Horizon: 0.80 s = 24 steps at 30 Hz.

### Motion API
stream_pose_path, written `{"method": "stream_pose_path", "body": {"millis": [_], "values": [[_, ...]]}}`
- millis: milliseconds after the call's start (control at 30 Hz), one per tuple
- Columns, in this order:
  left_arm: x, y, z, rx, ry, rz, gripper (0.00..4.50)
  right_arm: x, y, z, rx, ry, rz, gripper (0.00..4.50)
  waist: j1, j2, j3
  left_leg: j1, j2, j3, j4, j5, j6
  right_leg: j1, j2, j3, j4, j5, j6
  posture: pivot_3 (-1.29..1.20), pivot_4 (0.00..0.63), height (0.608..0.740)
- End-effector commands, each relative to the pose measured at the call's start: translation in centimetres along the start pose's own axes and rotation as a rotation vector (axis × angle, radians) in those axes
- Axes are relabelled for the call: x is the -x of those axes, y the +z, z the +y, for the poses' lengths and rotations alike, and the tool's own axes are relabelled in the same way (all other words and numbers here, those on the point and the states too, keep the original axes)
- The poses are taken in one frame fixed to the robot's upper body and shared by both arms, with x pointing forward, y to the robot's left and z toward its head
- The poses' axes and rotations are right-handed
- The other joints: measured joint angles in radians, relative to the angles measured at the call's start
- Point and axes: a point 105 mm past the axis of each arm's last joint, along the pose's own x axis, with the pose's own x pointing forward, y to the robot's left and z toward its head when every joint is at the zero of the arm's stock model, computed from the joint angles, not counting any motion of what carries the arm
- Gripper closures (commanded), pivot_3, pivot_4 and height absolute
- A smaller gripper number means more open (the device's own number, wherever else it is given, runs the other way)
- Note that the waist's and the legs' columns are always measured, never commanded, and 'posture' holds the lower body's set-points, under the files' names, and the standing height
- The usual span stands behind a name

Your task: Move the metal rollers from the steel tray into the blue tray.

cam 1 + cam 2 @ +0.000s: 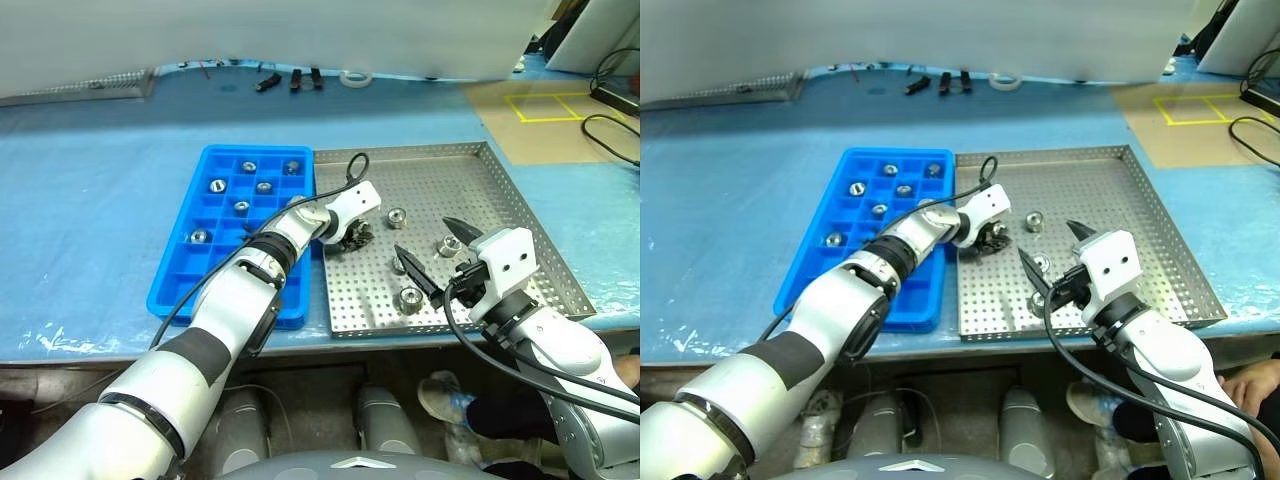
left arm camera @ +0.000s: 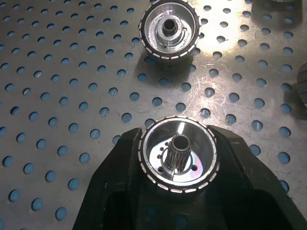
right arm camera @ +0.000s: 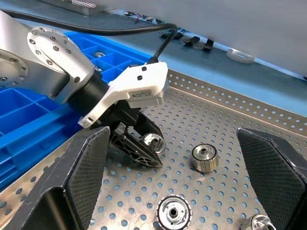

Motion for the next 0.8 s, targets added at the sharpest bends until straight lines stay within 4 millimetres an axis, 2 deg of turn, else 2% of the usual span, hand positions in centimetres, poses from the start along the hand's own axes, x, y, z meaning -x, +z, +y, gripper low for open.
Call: {"method": "stream_pose_path", "body": {"millis": [33,167,367,467,567,733,800], "values": [[0.5,-0.4,0.1,0.013,-0.03,-0.017,2.8,0.0,0.9,-0.1,0.022,0.004,-0.047,0.0,-0.006,0.0,0.0,0.0,0.0,0.0,0.0,0.0,0.0,0.0,0.0,0.0,0.0,0.0,0.0,-0.53,0.15,0.74],[0.8,0.1,0.0,-0.001,-0.065,-0.044,2.8,0.0,0.7,-0.2,0.023,0.013,-0.049,0.0,-0.008,0.0,0.0,0.0,0.0,0.0,0.0,0.0,0.0,0.0,0.0,0.0,0.0,0.0,0.0,-0.52,0.15,0.74],[2.3,2.8,0.8,0.02,-0.099,-0.211,2.8,0.0,0.8,-0.2,0.032,0.04,-0.056,0.0,-0.005,0.0,0.0,-0.004,0.0,0.0,0.0,0.0,0.0,-0.004,0.0,0.0,0.0,0.0,0.0,-0.49,0.15,0.74],[4.3,4.4,1.7,0.02,-0.117,-0.339,2.8,-0.1,1.4,-0.6,0.046,0.05,-0.072,0.0,-0.006,0.0,0.0,-0.005,0.0,0.0,0.0,0.0,0.001,-0.005,0.0,0.0,0.0,0.0,0.0,-0.46,0.15,0.74],[6.8,4.9,2.2,0.018,-0.139,-0.432,2.8,-0.5,1.7,-0.6,0.051,0.092,-0.083,0.0,0.0,0.0,0.0,-0.005,0.0,0.0,0.0,0.0,0.001,-0.005,0.0,0.0,0.0,0.0,-0.001,-0.38,0.15,0.74],[11.7,3.4,1.9,0.028,-0.126,-0.492,2.8,-2.3,2.2,-0.4,0.061,0.216,-0.097,0.0,0.023,0.0,0.0,-0.003,0.002,0.001,-0.001,0.0,0.001,-0.005,0.0,0.0,0.001,0.0,-0.001,-0.19,0.15,0.74],[12.8,2.7,1.5,0.036,-0.107,-0.484,2.8,-2.9,2.3,-0.2,0.067,0.258,-0.1,0.0,0.043,0.001,0.0,-0.003,0.002,0.0,-0.001,0.0,0.0,-0.005,0.0,0.0,0.002,0.0,-0.002,-0.19,0.15,0.74]]}}
